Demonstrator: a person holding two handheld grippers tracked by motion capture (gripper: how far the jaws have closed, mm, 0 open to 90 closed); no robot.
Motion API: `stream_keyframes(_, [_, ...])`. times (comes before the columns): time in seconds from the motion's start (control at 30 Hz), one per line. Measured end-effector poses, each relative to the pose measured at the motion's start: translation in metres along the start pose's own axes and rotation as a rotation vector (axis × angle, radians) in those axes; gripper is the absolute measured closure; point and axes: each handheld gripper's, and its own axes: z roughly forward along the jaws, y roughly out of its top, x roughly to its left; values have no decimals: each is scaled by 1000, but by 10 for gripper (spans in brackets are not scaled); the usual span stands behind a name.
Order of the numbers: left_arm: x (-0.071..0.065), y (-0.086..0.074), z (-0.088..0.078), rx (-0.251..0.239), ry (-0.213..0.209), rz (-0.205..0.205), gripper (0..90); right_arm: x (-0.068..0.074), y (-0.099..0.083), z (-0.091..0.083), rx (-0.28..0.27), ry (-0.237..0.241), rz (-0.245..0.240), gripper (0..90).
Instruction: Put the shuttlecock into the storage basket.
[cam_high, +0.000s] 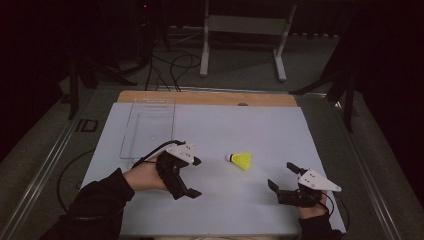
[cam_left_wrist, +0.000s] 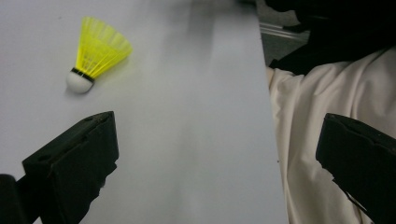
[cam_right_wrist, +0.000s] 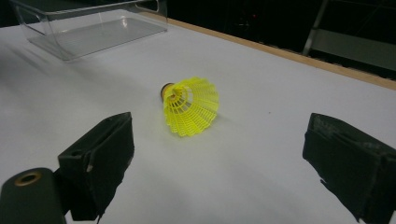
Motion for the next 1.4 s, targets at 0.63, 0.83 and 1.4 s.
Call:
stream_keyframes(0.63, [30, 18, 14, -130, 40, 35, 0, 0, 1, -1, -6, 5, -2, 90])
stream_keyframes(0.83, [42, 25, 16, -152, 29, 43, 0, 0, 0, -1, -6, 7, -2, 91])
stream_keyframes(1.4, [83, 45, 30, -322, 22, 40, 0, 0, 0, -1, -7, 15, 0, 91])
